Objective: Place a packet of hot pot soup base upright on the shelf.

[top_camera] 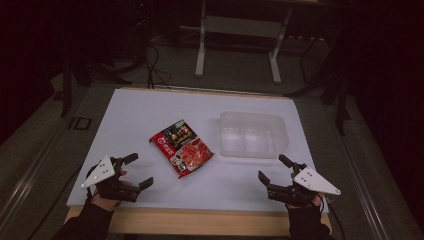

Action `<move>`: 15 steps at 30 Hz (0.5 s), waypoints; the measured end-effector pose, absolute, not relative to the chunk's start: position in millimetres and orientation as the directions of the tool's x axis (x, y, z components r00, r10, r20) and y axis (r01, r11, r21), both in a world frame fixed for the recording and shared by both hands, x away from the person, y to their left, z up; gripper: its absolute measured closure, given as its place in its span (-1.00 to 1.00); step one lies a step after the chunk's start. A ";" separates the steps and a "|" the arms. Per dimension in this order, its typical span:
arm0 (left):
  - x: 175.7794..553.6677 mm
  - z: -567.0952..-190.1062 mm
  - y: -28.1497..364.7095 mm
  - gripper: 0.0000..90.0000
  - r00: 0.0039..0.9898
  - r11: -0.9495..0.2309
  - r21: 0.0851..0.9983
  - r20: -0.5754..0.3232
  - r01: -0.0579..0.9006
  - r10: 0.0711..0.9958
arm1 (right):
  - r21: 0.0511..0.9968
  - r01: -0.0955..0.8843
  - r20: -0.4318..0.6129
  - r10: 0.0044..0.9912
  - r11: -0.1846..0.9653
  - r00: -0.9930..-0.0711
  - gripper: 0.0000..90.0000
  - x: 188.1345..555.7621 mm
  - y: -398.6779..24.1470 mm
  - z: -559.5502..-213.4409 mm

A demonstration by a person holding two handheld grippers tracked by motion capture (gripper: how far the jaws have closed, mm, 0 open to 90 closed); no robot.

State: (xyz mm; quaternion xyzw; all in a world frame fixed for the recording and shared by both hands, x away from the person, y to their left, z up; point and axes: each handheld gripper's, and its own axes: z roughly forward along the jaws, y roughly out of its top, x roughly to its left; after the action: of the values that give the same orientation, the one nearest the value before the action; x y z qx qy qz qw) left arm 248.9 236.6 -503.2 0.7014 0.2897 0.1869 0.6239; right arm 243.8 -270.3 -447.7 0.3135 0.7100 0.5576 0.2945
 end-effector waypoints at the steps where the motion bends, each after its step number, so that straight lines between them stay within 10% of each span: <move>1: 248.9 -503.2 236.6 -0.99 0.762 -0.054 0.983 -0.099 0.173 0.640 | 0.976 0.115 -0.071 0.768 0.185 -0.636 -0.70 244.4 -270.0 -447.7; 15: 248.0 -502.8 227.9 -0.99 0.808 -0.092 0.980 -0.092 0.177 0.582 | 0.977 0.106 -0.068 0.745 0.184 -0.664 -0.71 241.0 -264.4 -446.0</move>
State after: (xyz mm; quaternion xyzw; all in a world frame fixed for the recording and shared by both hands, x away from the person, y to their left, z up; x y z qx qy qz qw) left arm 248.0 227.9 -502.8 0.7206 0.2633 0.1631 0.6203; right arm 241.0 -264.4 -446.0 0.2972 0.7159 0.5652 0.2824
